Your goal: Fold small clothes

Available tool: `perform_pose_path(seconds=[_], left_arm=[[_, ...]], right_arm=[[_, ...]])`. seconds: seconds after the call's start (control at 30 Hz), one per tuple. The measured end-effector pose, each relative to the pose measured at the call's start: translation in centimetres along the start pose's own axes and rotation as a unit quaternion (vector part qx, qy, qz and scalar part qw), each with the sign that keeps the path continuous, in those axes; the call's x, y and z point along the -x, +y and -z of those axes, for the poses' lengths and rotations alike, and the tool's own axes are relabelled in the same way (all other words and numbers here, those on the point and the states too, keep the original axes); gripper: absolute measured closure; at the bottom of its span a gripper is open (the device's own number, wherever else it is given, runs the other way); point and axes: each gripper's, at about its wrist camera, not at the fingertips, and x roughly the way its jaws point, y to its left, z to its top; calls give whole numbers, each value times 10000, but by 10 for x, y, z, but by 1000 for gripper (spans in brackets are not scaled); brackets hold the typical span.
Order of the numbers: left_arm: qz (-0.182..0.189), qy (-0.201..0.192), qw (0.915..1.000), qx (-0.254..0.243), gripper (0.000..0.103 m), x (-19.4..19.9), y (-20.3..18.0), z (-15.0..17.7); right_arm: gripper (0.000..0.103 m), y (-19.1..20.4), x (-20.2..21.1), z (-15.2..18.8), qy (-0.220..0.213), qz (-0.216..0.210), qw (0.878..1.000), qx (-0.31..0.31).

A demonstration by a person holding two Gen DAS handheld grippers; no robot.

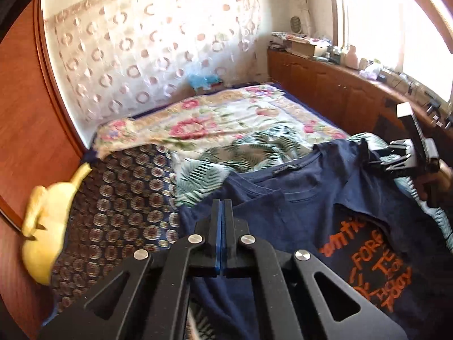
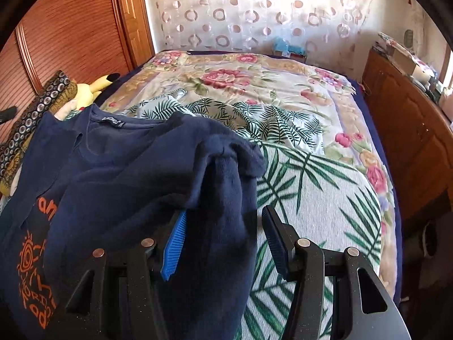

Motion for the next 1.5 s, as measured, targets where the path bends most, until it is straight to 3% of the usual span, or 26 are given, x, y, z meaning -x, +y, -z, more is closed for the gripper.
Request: perform_pose_path(seconds=[0.1,0.17,0.27,0.47,0.77,0.93,1.0,1.07,1.17,1.2,1.23,1.27,1.5], left_arm=[[-162,299,9994,64,97,-12,10,-1],[-289,444,9986,81,77,-21,17,-2],[-221,721,9971,117,66,-40,23,1],[-151,1124,9935,63,66,-68,19,7],[-546,1674,9837,-352,66,-99,7,6],[-776,1774,9791,-619,66,-107,1,7],[-825,1742,9789,-680,68,-107,0,8],[-884,1640,9802,-676,99,-102,0,7],[-689,1351,9870,-525,99,-87,3,6],[-539,1180,9904,-473,99,-77,3,5],[-477,1016,9927,-437,99,-62,-1,5],[-456,913,9938,-441,99,-53,-3,4],[47,28,9996,-262,99,34,-26,14]], right_arm=[[48,2,-3,-2,7,22,10000,13],[48,2,-4,-2,-9,31,10000,18],[47,3,-2,3,-89,30,10000,-3],[46,3,-3,9,-264,9,9997,20],[45,-4,-1,11,-283,-134,9995,-80],[45,-6,0,10,-291,-189,9993,-120],[45,-7,0,10,-293,-194,9993,-126],[45,-7,-1,10,-290,-177,9994,-110],[49,-6,0,10,-288,-144,9995,-65],[59,-4,0,9,-296,-162,9994,-9],[84,1,2,9,-327,-127,9993,159],[96,7,3,9,-328,-116,9988,335],[96,35,64,8,-1043,-125,9934,463]])
